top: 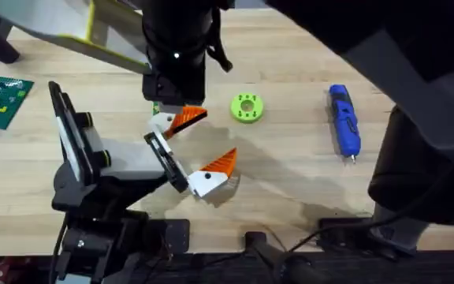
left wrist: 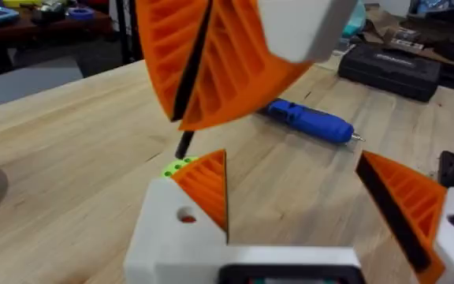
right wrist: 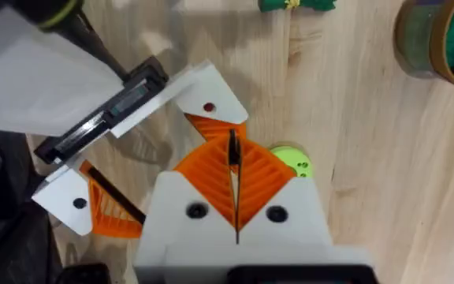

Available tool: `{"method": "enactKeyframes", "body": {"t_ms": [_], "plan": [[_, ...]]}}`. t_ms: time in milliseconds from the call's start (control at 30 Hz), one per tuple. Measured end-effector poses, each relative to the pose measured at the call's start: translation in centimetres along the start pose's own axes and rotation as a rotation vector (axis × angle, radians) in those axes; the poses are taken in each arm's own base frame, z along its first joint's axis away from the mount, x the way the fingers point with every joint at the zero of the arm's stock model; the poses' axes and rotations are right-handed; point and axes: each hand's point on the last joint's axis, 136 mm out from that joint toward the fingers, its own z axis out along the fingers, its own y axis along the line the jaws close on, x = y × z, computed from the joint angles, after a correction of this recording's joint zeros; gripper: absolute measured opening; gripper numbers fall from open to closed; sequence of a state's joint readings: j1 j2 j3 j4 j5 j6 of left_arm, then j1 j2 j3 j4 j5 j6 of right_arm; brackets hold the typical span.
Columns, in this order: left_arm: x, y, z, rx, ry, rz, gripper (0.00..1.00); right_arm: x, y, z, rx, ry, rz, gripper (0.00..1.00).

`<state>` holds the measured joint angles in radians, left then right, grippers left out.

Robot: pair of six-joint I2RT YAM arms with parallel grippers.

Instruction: Pick up the gripper from the table and insert it into the empty holder that is missing its gripper. Then pick up a screw, insert it into the mounting hole, and use the screwdriver to tighten it. Finally, clean up the table by picking up the vegetable and placing it into the bucket.

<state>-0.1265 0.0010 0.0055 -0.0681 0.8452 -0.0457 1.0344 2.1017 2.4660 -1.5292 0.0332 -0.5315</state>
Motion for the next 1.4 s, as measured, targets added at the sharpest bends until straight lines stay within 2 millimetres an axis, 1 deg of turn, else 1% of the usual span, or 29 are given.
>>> {"method": "enactKeyframes", "body": {"t_ms": [333,733,1100,1200,1400], "plan": [[0.0,0.0,0.0,0.000,0.000,0.000,0.987,-0.2,0.6,0.0,-0.004,0.003,-0.018,0.010],[0.0,0.0,0.0,0.000,0.000,0.000,0.987,-0.3,0.6,0.0,-0.003,0.002,-0.044,0.010],[0.0,0.0,0.0,0.000,0.000,0.000,0.987,-0.5,0.5,0.9,-0.008,0.010,-0.044,0.010],[0.0,0.0,0.0,0.000,0.000,0.000,0.987,-0.6,0.7,1.2,-0.013,0.017,-0.047,0.010],[0.0,0.0,0.0,0.000,0.000,0.000,0.987,-0.7,1.1,1.2,-0.032,0.012,-0.049,0.010]]}}
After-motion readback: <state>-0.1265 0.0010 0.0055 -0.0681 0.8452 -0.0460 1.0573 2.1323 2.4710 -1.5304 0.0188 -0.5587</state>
